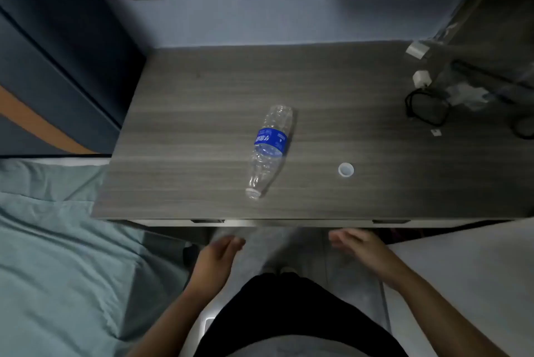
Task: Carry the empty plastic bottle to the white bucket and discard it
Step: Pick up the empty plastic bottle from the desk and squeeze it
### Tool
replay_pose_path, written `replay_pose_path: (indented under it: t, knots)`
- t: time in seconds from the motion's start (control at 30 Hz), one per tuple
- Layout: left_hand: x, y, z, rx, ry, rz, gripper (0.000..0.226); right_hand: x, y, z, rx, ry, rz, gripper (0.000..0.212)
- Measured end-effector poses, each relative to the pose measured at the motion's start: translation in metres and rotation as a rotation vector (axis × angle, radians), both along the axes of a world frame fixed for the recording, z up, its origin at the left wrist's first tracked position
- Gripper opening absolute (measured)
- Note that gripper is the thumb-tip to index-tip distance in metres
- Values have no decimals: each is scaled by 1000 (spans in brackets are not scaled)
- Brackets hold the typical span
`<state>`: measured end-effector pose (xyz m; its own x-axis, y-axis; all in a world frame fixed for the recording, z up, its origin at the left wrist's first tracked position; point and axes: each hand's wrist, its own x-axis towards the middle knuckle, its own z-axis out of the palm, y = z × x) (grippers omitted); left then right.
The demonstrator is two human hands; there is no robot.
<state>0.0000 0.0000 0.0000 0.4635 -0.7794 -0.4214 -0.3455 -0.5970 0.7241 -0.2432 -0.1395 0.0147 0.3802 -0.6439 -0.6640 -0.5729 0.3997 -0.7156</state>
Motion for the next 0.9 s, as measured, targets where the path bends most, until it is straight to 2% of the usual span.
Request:
replay_pose_path:
  t: [0.17, 0.3, 0.37, 0.5, 0.67, 0.83, 0.9]
  knots:
    - [15, -53, 33, -239, -80, -25, 18, 45, -47, 26, -201, -60, 142, 31]
    - [27, -104, 42, -312, -214, -52, 23, 92, -90, 45, -440, -40, 273, 30]
    - [28, -126, 41, -303, -310, -108, 31, 115, -110, 51, -588, 4, 362, 30]
    - [26, -158, 31, -211, -361, -220, 48, 159, -144, 49, -826, 67, 537, 33]
    - [24, -176, 14, -89, -434, -353, 59, 199, -174, 28, -926, 174, 761, 41]
    - [21, -180, 3, -97, -462, -378, 59, 209, -188, 0, -1030, 365, 1037, 47]
    - [20, -179, -1, -91, -484, -386, 60, 210, -190, -10, -1088, 378, 1093, 50]
